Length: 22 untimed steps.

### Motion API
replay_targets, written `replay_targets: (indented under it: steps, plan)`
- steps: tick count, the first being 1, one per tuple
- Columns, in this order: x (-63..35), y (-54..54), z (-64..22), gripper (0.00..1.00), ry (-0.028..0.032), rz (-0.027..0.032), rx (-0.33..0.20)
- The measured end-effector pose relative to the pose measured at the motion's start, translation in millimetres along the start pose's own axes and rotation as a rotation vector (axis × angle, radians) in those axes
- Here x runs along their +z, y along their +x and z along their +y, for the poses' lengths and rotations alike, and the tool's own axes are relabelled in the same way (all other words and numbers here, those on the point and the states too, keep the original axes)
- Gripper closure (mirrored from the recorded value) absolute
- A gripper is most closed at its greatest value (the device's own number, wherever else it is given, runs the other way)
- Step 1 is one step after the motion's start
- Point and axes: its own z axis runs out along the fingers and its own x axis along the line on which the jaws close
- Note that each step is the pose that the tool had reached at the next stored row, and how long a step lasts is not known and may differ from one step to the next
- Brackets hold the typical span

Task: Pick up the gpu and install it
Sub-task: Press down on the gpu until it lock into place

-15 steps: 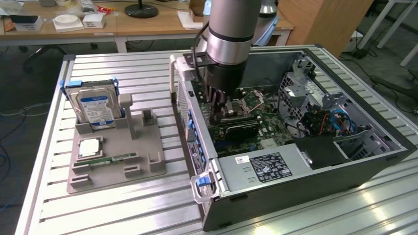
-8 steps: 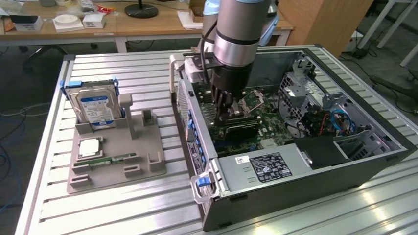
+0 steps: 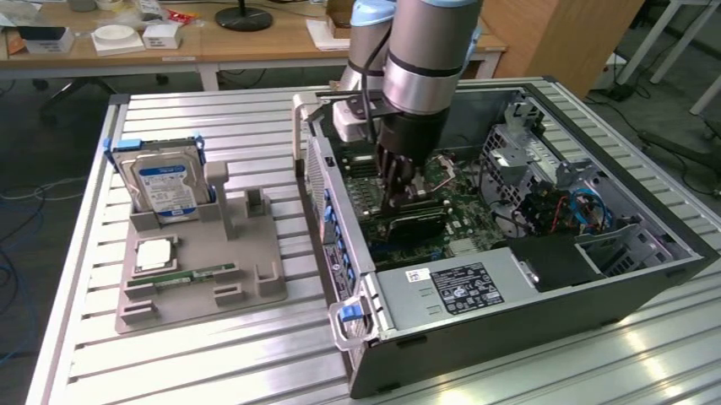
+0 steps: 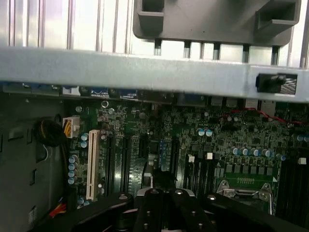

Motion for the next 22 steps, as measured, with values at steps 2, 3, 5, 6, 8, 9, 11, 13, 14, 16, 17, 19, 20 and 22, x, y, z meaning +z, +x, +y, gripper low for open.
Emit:
replay_targets:
  steps: [2, 3, 5, 6, 8, 9, 11, 13, 14, 16, 17, 19, 20, 22]
  plan:
    - [0.0, 0.8, -1.8, 0.9, -0.0001, 0.0001, 0.0]
    - [0.0, 1.2, -2.3, 0.9, -0.0001, 0.0001, 0.0]
    - [0.0, 2.4, -3.4, 0.9, -0.0001, 0.0001, 0.0]
    - [0.0, 2.7, -4.1, 0.9, -0.0001, 0.0001, 0.0]
    - [0.0, 3.2, -5.1, 0.9, -0.0001, 0.0, 0.0]
    - [0.0, 3.5, -5.5, 0.9, -0.0001, 0.0, 0.0]
    - [0.2, 5.6, -5.5, 0.9, -0.0002, 0.0002, 0.0]
    - [1.0, 6.4, -5.4, 0.9, 0.0, 0.0, 0.0]
    - [1.3, 6.3, -5.4, 0.9, -0.0001, 0.0, 0.0]
    - [1.7, 6.4, -5.5, 0.9, -0.0003, 0.0002, 0.0]
    - [2.2, 6.4, -5.5, 0.9, -0.0001, 0.0, 0.0]
    - [5.2, 6.3, -5.5, 0.9, 0.0, -0.0001, 0.0]
    - [6.9, 6.3, -5.5, 0.9, -0.0001, 0.0001, 0.0]
    - [8.7, 6.2, -5.5, 0.9, -0.0004, 0.0001, 0.0]
